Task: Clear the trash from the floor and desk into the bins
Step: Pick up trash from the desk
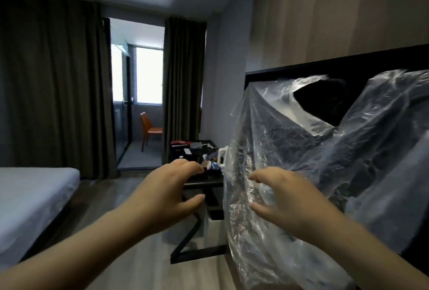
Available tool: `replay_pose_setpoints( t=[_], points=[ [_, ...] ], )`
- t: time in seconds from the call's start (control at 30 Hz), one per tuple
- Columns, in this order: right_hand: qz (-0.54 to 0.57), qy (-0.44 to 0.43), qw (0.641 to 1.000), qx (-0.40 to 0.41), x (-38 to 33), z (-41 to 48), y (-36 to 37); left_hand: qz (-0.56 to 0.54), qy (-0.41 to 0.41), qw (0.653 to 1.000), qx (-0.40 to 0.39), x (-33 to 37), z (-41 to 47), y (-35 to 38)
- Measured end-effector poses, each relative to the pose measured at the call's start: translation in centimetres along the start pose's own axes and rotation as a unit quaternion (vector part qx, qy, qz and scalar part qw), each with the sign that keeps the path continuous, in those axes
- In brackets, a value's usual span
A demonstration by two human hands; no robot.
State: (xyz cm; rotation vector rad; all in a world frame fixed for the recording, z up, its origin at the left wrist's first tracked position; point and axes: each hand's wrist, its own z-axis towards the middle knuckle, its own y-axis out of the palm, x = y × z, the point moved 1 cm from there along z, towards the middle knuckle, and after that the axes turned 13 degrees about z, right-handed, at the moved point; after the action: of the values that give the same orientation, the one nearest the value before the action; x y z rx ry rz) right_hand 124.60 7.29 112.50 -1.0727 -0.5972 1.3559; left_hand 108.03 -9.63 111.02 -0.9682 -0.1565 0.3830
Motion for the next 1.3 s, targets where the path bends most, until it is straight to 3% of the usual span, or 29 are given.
replay_pose_setpoints(
  t=[0.47, 0.77, 1.0, 1.3],
  points=[
    [0.023, -0.031, 0.999, -0.030, 8.0, 17.3, 8.5, 0.034, -0.068, 0.997, -0.032, -11.3, 10.2, 10.2],
    [0.007, -0.018, 0.999, -0.030, 9.3, 30.0, 15.6, 0.028, -0.069, 0.997, -0.032, -24.1, 16.1, 16.4],
    [0.026, 0.025, 0.999, -0.039, 9.9, 39.3, 22.0, 0.006, -0.064, 0.996, -0.054, -34.8, 20.8, 21.0],
    [0.056, 0.087, 0.992, -0.070, 14.9, 48.7, 30.2, -0.025, -0.061, 0.993, -0.100, -43.2, 27.3, 30.4]
  ],
)
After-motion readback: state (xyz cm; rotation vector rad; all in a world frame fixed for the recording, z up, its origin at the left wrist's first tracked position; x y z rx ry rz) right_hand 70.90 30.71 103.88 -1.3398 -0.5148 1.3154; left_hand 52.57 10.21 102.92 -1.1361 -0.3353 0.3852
